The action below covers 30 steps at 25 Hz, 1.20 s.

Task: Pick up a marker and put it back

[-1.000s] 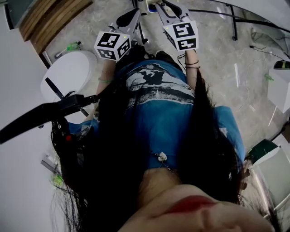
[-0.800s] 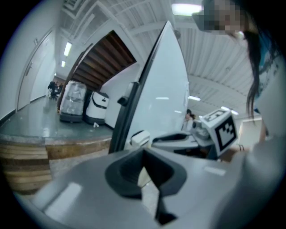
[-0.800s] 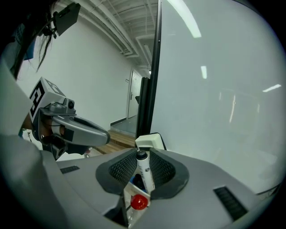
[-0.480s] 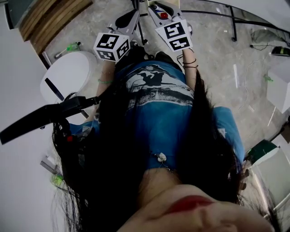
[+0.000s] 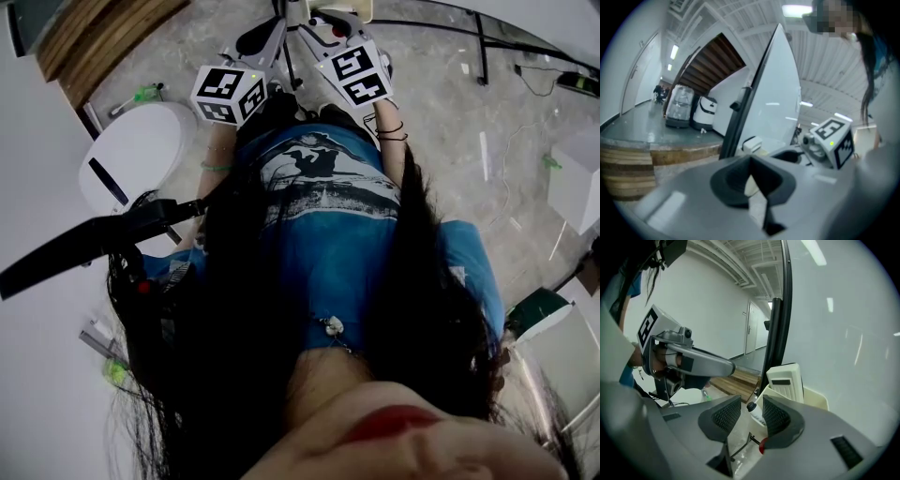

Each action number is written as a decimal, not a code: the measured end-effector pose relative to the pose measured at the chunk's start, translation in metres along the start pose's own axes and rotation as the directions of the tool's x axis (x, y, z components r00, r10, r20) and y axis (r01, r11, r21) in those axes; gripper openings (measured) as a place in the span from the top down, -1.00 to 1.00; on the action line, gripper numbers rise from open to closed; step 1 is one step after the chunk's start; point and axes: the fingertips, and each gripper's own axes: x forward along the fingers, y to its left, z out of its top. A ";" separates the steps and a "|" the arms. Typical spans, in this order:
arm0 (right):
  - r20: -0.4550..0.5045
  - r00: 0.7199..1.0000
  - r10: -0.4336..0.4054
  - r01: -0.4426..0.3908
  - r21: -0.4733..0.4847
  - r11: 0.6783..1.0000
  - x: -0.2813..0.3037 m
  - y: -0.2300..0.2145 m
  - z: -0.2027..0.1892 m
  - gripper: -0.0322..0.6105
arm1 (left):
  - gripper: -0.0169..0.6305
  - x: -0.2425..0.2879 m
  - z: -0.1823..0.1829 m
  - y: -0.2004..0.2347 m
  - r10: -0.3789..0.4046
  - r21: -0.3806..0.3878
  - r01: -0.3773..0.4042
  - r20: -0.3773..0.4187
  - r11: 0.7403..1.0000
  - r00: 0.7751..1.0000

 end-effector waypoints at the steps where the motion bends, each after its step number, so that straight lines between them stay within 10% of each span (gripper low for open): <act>1: 0.016 1.000 -0.003 0.002 0.014 1.000 -0.001 -0.002 0.003 0.51 | 0.98 0.000 0.000 0.001 0.002 -0.001 -0.002 -0.001 1.000 1.000; 20: 0.264 0.964 -0.015 -0.078 0.337 0.938 -0.047 -0.018 0.024 0.52 | 0.98 -0.018 -0.012 -0.018 0.051 -0.003 -0.051 0.008 0.999 0.999; 30: 0.328 0.943 0.055 -0.177 0.357 0.917 -0.127 -0.001 -0.011 0.64 | 0.98 -0.034 -0.035 -0.109 0.114 0.005 -0.114 0.007 0.993 0.993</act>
